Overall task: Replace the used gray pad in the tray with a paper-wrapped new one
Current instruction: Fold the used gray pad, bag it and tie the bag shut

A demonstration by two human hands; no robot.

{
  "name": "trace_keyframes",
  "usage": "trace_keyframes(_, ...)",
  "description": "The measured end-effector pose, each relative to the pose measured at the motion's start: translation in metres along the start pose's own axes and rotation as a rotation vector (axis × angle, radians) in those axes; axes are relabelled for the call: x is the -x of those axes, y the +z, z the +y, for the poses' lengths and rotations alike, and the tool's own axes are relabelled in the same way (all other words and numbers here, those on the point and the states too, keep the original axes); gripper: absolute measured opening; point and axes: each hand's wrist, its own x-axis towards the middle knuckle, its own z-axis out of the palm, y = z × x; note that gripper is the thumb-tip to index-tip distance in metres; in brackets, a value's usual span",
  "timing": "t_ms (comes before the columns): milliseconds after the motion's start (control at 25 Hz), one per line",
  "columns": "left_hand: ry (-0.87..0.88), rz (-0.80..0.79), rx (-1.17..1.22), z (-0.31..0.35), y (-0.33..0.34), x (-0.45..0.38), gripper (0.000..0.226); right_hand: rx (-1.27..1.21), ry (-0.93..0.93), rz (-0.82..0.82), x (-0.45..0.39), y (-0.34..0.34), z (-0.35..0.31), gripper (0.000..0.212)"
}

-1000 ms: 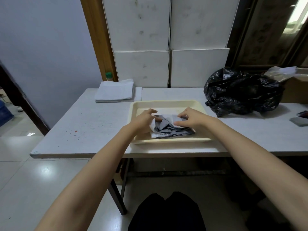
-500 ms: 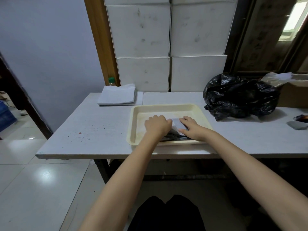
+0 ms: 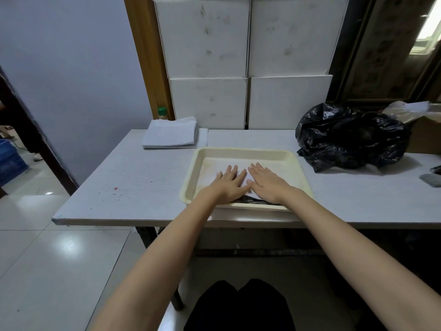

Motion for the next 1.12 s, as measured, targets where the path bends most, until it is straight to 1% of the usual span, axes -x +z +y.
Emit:
trace_keyframes(80,0.034,-0.031,-0.073,-0.004,-0.003,0.002,0.068,0.03,0.0,-0.024,0.0,0.001,0.0,0.059)
trace_keyframes(160,0.04,-0.07,-0.067,-0.006,-0.003,0.0,0.074,0.017,0.003,-0.046,0.001,0.001,-0.001,0.059)
trace_keyframes(240,0.04,-0.074,-0.066,-0.008,0.002,0.0,0.079,0.014,0.006,-0.04,0.001,0.005,-0.001,0.059)
trace_keyframes(360,0.042,-0.075,-0.163,-0.007,0.001,-0.001,0.082,0.04,0.002,-0.04,0.001,0.005,-0.002,0.059)
trace_keyframes(400,0.037,-0.094,-0.195,-0.006,-0.004,-0.002,0.082,0.006,-0.006,-0.053,0.001,0.002,-0.001,0.06)
trace_keyframes(480,0.016,-0.101,-0.205,-0.001,-0.016,0.003,0.08,-0.191,0.009,-0.063,0.007,-0.008,0.005,0.063)
trace_keyframes(520,-0.002,-0.036,-0.194,0.0,-0.021,0.006,0.074,-0.298,0.042,-0.022,0.011,-0.012,0.01,0.066)
trace_keyframes(560,-0.027,0.093,-0.178,0.001,-0.024,0.012,0.063,-0.345,0.093,0.064,0.016,-0.015,0.014,0.068)
trace_keyframes(600,-0.072,0.247,-0.17,0.002,-0.023,0.018,0.053,-0.286,0.146,0.168,0.021,-0.016,0.013,0.067)
trace_keyframes(640,-0.132,0.376,-0.18,0.002,-0.02,0.024,0.047,-0.149,0.208,0.26,0.026,-0.016,0.008,0.064)
trace_keyframes(680,-0.195,0.446,-0.18,0.004,-0.016,0.029,0.046,-0.019,0.274,0.296,0.03,-0.014,0.0,0.062)
trace_keyframes(720,-0.253,0.465,-0.146,0.006,-0.012,0.031,0.047,0.035,0.349,0.285,0.03,-0.013,-0.008,0.062)
trace_keyframes(800,-0.371,0.437,-0.055,0.011,-0.009,0.032,0.053,-0.032,0.504,0.199,0.03,-0.018,-0.023,0.065)
trace_keyframes(840,-0.434,0.402,-0.034,0.011,-0.009,0.031,0.06,-0.079,0.549,0.167,0.029,-0.023,-0.026,0.064)
trace_keyframes(920,-0.54,0.324,0.05,0.012,-0.011,0.028,0.074,-0.154,0.564,0.112,0.027,-0.028,-0.024,0.052)
trace_keyframes(960,-0.575,0.289,0.118,0.011,-0.012,0.028,0.077,-0.204,0.561,0.085,0.027,-0.029,-0.022,0.045)
trace_keyframes(1000,-0.592,0.25,0.181,0.01,-0.013,0.028,0.076,-0.279,0.571,0.059,0.028,-0.029,-0.02,0.044)
trace_keyframes(1040,-0.593,0.211,0.249,0.01,-0.016,0.029,0.069,-0.382,0.585,0.046,0.028,-0.03,-0.017,0.051)
trace_keyframes(1120,-0.549,0.19,0.401,0.01,-0.019,0.032,0.045,-0.658,0.606,0.058,0.027,-0.032,-0.009,0.076)
